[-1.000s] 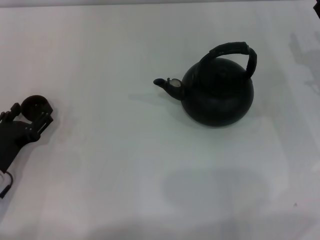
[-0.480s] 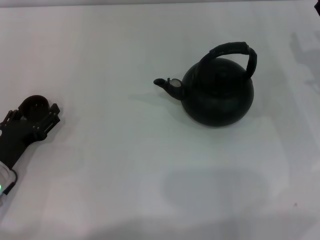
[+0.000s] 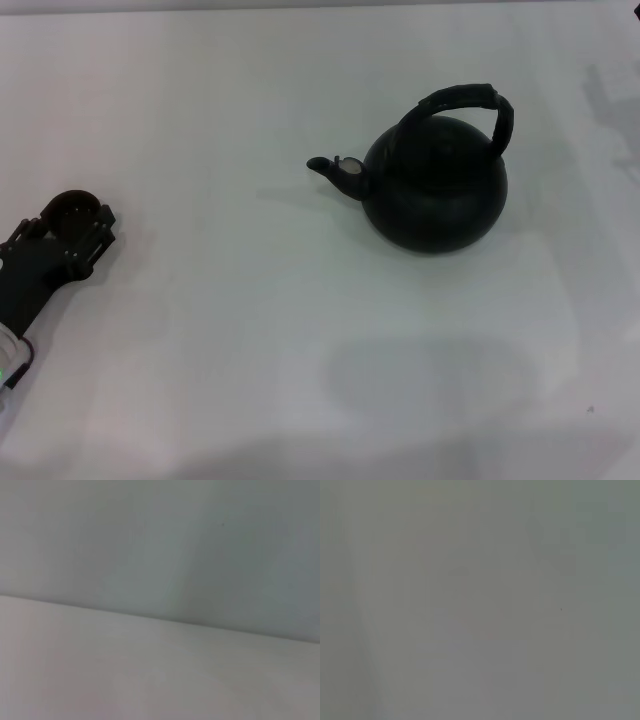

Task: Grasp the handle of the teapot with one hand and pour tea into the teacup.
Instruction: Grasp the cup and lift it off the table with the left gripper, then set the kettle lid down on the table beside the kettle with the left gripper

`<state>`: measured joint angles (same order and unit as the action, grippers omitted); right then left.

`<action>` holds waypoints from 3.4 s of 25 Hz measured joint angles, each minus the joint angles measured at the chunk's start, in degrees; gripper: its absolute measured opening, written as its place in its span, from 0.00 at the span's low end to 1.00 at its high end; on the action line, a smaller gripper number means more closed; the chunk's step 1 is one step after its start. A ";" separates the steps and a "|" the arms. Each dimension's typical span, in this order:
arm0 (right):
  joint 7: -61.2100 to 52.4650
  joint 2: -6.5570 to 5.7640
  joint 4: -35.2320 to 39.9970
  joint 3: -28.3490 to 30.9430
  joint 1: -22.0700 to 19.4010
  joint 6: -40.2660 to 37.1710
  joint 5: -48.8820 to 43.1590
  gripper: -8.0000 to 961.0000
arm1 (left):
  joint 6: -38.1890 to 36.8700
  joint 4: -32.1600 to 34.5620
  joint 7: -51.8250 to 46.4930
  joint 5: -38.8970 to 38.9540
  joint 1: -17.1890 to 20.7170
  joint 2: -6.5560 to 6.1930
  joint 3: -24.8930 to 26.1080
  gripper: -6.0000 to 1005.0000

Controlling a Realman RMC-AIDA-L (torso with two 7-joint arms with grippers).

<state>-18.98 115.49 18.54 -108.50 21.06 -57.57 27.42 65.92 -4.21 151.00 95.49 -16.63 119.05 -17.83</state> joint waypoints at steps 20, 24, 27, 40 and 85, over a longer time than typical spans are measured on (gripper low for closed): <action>0.00 0.09 0.45 0.04 0.39 0.35 0.00 0.75 | 3.12 -3.29 -0.09 -18.76 -7.06 0.41 -0.01 0.71; 0.00 0.09 0.45 0.04 0.39 0.34 0.00 0.75 | 3.04 -3.34 -0.08 -19.04 -6.52 0.47 0.05 0.71; 0.00 0.09 0.57 0.05 0.39 0.34 0.00 0.75 | 2.05 -3.35 -0.21 -19.06 -6.39 0.48 0.23 0.71; 0.00 0.23 0.77 -0.40 0.39 0.07 0.00 0.75 | -0.66 -4.77 -0.12 -19.09 -8.40 0.49 0.36 0.71; 0.00 0.27 0.88 -0.40 0.13 0.00 -0.01 0.75 | 4.63 -4.13 0.44 -20.03 -6.05 0.07 1.70 0.89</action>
<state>-18.98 115.75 19.42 -108.90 21.19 -57.57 27.42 70.55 -8.35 151.44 75.46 -22.67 119.11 -16.13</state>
